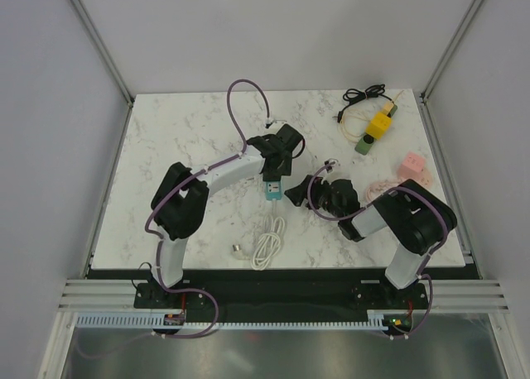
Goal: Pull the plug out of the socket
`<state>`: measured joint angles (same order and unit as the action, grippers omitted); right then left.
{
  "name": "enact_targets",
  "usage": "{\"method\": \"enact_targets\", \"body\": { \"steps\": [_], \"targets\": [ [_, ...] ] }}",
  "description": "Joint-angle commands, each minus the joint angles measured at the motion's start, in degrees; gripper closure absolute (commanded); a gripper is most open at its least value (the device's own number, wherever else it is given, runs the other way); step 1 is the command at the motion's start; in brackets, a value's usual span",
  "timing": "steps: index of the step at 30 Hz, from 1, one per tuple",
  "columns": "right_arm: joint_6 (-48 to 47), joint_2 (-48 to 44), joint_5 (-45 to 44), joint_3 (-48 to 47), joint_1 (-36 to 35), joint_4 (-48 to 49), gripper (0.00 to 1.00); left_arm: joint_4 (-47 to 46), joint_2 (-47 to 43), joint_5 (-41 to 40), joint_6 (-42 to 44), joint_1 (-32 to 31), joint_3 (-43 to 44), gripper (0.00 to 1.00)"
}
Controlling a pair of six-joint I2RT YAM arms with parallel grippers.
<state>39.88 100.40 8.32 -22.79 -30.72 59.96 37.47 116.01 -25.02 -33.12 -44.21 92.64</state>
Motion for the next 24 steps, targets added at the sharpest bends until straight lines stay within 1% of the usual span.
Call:
{"method": "enact_targets", "body": {
  "steps": [1,2,4,5,7,8,9,11,13,14,16,17,19,23,24],
  "targets": [
    [0.2,-2.2,0.9,-2.4,-1.3,-2.7,0.16,-3.1,-2.3,0.8,0.2,0.4,-0.6,0.50],
    [0.9,-2.4,0.8,-2.5,-1.3,-2.9,0.16,-3.9,-2.9,1.1,0.3,0.4,-1.4,0.59],
    [2.0,-3.5,-0.2,-2.9,-1.2,-3.4,0.16,-6.9,-4.8,2.9,1.5,0.7,-4.3,0.67],
    [2.7,-3.6,-0.9,-3.2,-1.1,-4.1,0.16,-7.8,-5.3,3.6,1.8,1.0,-5.0,0.75],
    [3.7,-3.1,-1.5,-5.2,-0.6,-4.3,0.16,-8.7,-6.2,5.7,2.7,1.3,-6.6,0.81],
    [5.1,-2.9,-1.6,-5.9,0.6,-5.6,0.16,-9.3,-7.0,6.2,3.1,1.4,-6.9,0.93],
    [6.0,-3.0,-2.2,-7.3,1.0,-6.7,0.16,-9.4,-7.5,6.5,3.6,1.6,-7.4,0.97],
    [7.7,-3.4,-4.8,-8.3,2.4,-9.6,0.15,-10.2,-9.5,6.6,4.8,1.6,-8.2,0.98],
    [7.9,-3.4,-6.0,-10.9,2.7,-11.1,0.14,-11.4,-10.8,7.2,6.0,1.6,-10.1,0.98],
    [7.9,-3.1,-7.2,-12.2,2.7,-13.4,0.14,-12.0,-11.6,7.6,6.5,1.6,-10.7,0.98],
    [8.5,-1.4,-8.0,-16.7,2.8,-16.1,0.13,-13.7,-13.3,9.3,7.4,1.6,-12.4,0.98],
    [8.9,-0.9,-10.6,-18.0,2.8,-18.1,0.12,-13.9,-13.6,9.9,7.6,1.6,-12.7,0.98],
    [9.8,0.8,-11.6,-20.1,2.9,-18.2,0.12,-14.6,-14.8,11.0,8.7,1.6,-14.1,0.98],
    [8.3,5.8,-8.5,-22.7,2.8,-17.0,0.11,-17.9,-17.4,12.9,10.5,1.6,-17.6,0.98],
    [8.1,6.6,-8.4,-22.7,2.9,-16.6,0.11,-19.9,-17.8,14.4,11.5,1.6,-18.9,0.98]
  ]
}}
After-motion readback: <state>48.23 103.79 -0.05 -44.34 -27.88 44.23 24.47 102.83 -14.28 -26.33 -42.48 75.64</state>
